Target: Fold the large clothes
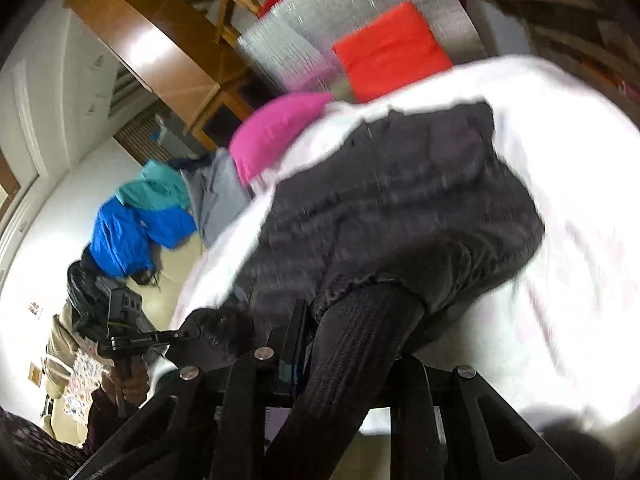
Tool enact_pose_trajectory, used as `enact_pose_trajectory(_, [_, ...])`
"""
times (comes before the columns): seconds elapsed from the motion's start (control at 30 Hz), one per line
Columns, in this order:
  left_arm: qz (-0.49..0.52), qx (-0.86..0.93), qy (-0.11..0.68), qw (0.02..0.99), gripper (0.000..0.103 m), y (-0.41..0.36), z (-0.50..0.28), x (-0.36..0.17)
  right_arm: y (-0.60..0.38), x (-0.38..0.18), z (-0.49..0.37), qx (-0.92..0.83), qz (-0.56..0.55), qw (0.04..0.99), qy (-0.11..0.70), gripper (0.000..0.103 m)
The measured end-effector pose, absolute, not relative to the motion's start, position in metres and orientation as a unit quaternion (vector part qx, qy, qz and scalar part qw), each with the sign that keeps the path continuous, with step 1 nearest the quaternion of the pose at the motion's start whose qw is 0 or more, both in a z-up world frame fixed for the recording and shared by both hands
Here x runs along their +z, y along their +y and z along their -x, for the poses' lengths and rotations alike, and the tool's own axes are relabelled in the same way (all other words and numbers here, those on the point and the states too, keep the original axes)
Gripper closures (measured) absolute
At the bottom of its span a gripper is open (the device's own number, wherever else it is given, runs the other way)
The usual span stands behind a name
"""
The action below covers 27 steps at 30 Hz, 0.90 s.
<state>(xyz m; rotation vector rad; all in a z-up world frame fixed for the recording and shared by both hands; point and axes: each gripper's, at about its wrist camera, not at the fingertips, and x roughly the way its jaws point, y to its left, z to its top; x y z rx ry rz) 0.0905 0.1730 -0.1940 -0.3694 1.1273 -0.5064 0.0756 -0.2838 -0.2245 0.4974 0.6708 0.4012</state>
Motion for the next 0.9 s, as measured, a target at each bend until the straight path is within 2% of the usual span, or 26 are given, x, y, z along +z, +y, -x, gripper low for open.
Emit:
enact_pose_trajectory(0.2, [0.163, -0.243, 0.478, 0.828, 0.092, 0.159, -0.180, -0.123, -0.300, -0.166, -0.138, 0.167, -0.236, 0.921, 0.259, 0.083])
enact_pose_trajectory(0.43, [0.188, -0.211, 0.458, 0.843, 0.092, 0.138, -0.335, -0.095, -0.336, -0.135, -0.278, 0.103, -0.280, 0.929, 0.219, 0.083])
enact_pose_trajectory(0.7, [0.186, -0.167, 0.493, 0.833, 0.093, 0.110, -0.459, -0.154, -0.365, -0.179, -0.432, 0.019, -0.307, 0.916, 0.257, 0.086])
enact_pose_trajectory(0.9, [0.197, -0.150, 0.513, 0.822, 0.093, 0.101, -0.498, -0.201, -0.388, -0.217, -0.484, -0.025, -0.319, 0.910, 0.263, 0.087])
